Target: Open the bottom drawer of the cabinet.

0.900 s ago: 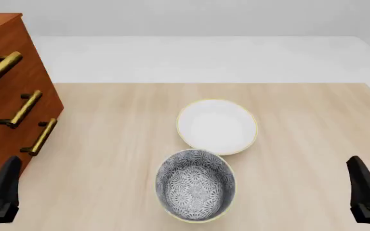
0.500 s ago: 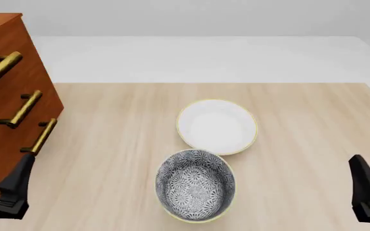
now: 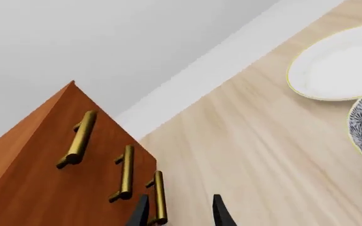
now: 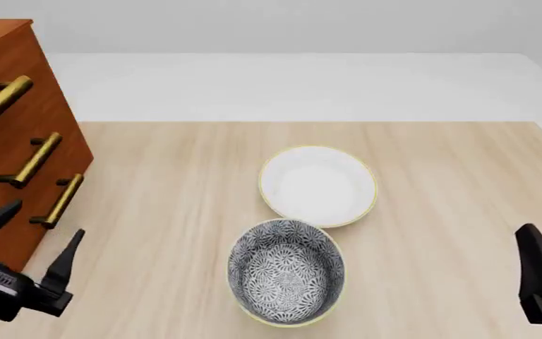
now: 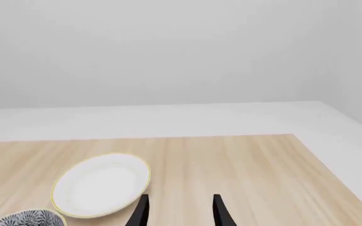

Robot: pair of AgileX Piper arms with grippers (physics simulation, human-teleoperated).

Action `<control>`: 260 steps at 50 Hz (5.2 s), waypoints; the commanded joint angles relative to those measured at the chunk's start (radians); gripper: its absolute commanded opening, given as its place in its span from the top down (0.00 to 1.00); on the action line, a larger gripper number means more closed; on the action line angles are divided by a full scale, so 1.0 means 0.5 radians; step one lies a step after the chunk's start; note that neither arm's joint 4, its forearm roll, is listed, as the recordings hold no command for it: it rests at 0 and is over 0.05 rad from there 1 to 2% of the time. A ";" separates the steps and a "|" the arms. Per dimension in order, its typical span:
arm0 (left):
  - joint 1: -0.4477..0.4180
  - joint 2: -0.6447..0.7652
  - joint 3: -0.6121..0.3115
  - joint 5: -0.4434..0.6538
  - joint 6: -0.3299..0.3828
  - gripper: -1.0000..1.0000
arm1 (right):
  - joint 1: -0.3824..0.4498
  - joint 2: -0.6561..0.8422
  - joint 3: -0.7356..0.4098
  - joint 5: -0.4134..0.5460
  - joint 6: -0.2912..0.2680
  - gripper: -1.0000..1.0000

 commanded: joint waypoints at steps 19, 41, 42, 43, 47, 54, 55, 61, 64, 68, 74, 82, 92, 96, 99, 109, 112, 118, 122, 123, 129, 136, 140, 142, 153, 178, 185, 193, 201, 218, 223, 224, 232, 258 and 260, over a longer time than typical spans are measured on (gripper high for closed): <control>0.014 0.955 0.058 -0.590 0.543 0.00 | -0.013 0.000 -0.024 0.002 0.033 0.00; 0.155 1.569 0.058 -1.026 0.711 0.00 | -0.011 0.000 -0.018 -0.007 0.041 0.00; 0.168 1.609 0.058 -1.063 0.725 0.00 | -0.011 0.000 -0.020 -0.005 0.040 0.00; 0.180 1.673 0.056 -1.114 0.749 0.00 | -0.008 0.000 -0.018 -0.008 0.042 0.00; 0.197 1.691 0.058 -1.139 0.774 0.00 | -0.010 0.000 -0.016 -0.009 0.041 0.00; 0.236 1.735 0.057 -1.193 0.860 0.00 | -0.009 0.000 -0.015 -0.011 0.042 0.00; 0.251 1.774 0.057 -1.237 0.888 0.00 | -0.008 0.000 -0.013 -0.013 0.042 0.00; 0.287 1.867 0.039 -1.324 0.958 0.00 | -0.009 0.001 -0.029 0.001 0.042 0.00; 0.297 1.917 0.038 -1.374 0.994 0.00 | -0.009 0.000 -0.027 0.000 0.042 0.00; 0.307 2.000 0.028 -1.420 1.054 0.00 | -0.012 0.000 -0.014 -0.014 0.043 0.00; 0.337 2.170 0.016 -1.547 1.124 0.00 | -0.014 0.000 0.001 -0.029 0.046 0.00; 0.381 2.288 -0.001 -1.635 1.194 0.00 | -0.012 0.000 -0.008 -0.019 0.047 0.00; 0.431 2.342 -0.053 -1.651 1.279 0.00 | -0.016 0.000 -0.011 -0.015 0.050 0.00; 0.444 2.326 -0.069 -1.625 1.299 0.00 | -0.016 0.000 -0.013 -0.012 0.050 0.00; 0.455 2.321 -0.083 -1.612 1.319 0.00 | -0.016 0.000 -0.012 -0.011 0.051 0.00; 0.496 2.388 -0.129 -1.629 1.363 0.00 | -0.019 0.000 -0.020 -0.002 0.053 0.00; 0.509 2.420 -0.142 -1.643 1.372 0.00 | -0.021 0.000 -0.021 0.000 0.053 0.00; 0.533 2.472 -0.172 -1.656 1.390 0.00 | -0.023 0.000 -0.018 -0.002 0.050 0.00; 0.553 2.505 -0.190 -1.665 1.399 0.00 | -0.025 0.000 -0.020 0.002 0.050 0.00; 0.559 2.520 -0.191 -1.672 1.405 0.00 | -0.024 0.000 -0.020 0.002 0.049 0.00; 0.596 2.529 -0.222 -1.654 1.424 0.00 | -0.024 0.000 -0.015 0.001 0.044 0.00; 0.622 2.545 -0.252 -1.638 1.430 0.00 | -0.026 0.000 -0.011 -0.004 0.044 0.00; 0.633 2.537 -0.264 -1.620 1.436 0.00 | -0.027 0.000 -0.006 -0.007 0.042 0.00; 0.638 2.525 -0.268 -1.603 1.436 0.00 | -0.028 0.000 -0.005 -0.008 0.043 0.00; 0.678 2.541 -0.310 -1.582 1.460 0.00 | -0.028 0.000 0.004 -0.013 0.040 0.00; 0.751 2.676 -0.407 -1.584 1.500 0.00 | -0.029 0.000 -0.005 0.003 0.028 0.00; 0.765 2.709 -0.439 -1.575 1.503 0.00 | -0.031 0.000 -0.002 0.002 0.025 0.00; 0.801 2.765 -0.473 -1.601 1.534 0.00 | -0.036 0.000 0.002 -0.003 0.027 0.00; 0.833 2.791 -0.507 -1.591 1.560 0.00 | -0.038 0.000 -0.003 0.001 0.027 0.00; 0.839 2.776 -0.519 -1.580 1.581 1.00 | -0.042 0.000 -0.004 0.005 0.026 0.00; 0.834 2.786 -0.515 -1.586 1.572 1.00 | -0.042 0.000 -0.002 0.002 0.026 0.00; 0.835 2.789 -0.512 -1.590 1.575 1.00 | -0.042 0.000 -0.002 0.001 0.026 0.00; 0.821 2.745 -0.508 -1.559 1.573 1.00 | -0.043 0.000 0.004 -0.009 0.029 0.00; 0.708 2.591 -0.490 -1.435 1.549 1.00 | -0.046 0.000 -0.007 -0.026 0.045 0.00; 0.687 2.576 -0.486 -1.424 1.550 1.00 | -0.047 0.000 -0.008 -0.026 0.046 0.00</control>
